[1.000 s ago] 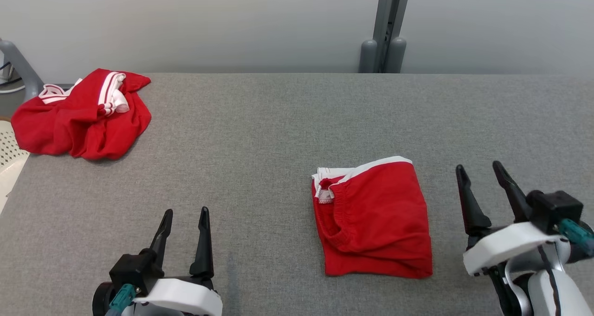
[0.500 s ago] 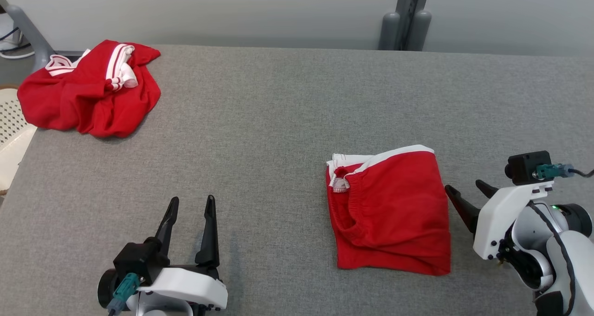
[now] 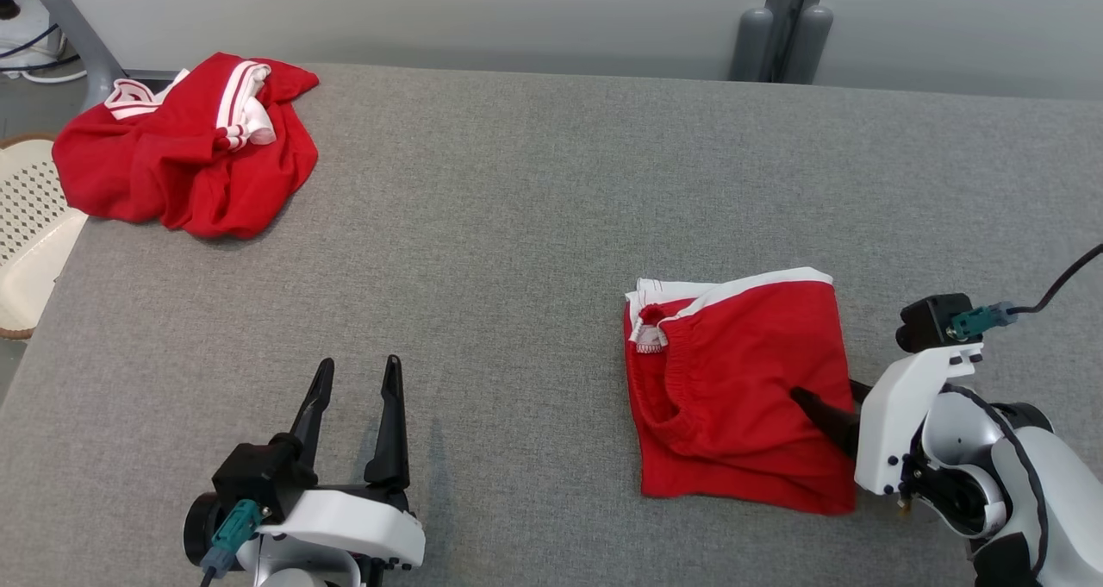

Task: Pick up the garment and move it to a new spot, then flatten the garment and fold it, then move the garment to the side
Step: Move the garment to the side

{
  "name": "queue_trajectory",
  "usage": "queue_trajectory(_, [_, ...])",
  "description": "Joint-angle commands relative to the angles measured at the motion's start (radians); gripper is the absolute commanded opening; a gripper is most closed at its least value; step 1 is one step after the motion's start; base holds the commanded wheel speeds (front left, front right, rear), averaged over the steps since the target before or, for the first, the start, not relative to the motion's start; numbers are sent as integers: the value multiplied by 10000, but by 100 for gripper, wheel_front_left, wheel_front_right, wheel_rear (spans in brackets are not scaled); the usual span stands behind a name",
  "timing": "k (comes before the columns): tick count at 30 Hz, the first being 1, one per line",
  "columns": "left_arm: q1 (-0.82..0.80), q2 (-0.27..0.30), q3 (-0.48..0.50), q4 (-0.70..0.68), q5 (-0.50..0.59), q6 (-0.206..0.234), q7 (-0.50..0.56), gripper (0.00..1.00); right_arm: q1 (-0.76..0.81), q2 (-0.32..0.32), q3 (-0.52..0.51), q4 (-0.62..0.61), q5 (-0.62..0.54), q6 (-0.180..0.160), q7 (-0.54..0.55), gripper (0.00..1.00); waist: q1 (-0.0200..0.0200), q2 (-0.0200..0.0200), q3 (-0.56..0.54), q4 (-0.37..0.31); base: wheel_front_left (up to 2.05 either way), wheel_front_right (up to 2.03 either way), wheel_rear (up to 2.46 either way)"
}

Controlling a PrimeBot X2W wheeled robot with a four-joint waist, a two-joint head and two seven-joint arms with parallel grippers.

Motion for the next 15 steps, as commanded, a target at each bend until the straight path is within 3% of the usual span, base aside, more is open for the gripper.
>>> queue_trajectory(1, [-137,33,18,12,69,-22,-12,100,-168,-26,24,129,87,1,0,100,0,0,1,-7,0,0,0])
queue_trajectory(2, [-143,32,8,17,73,-25,-12,100,-192,-6,69,229,104,1,-10,88,0,0,4,-8,0,0,0])
queue_trajectory(4, [-173,32,-13,13,118,-42,-12,100,-292,66,132,475,172,1,-39,46,0,0,22,-12,0,0,0])
queue_trajectory(6, [-200,32,-11,21,163,-58,-12,100,-437,94,196,682,164,1,-109,32,0,0,52,-21,0,0,0])
queue_trajectory(7, [-212,32,-5,37,177,-83,-12,100,-525,97,233,777,167,1,-188,0,0,0,75,-30,0,0,0])
queue_trajectory(15, [-183,33,15,79,362,-162,-12,100,-1242,-294,330,1196,-109,-1,-1112,0,0,0,211,-374,0,0,0])
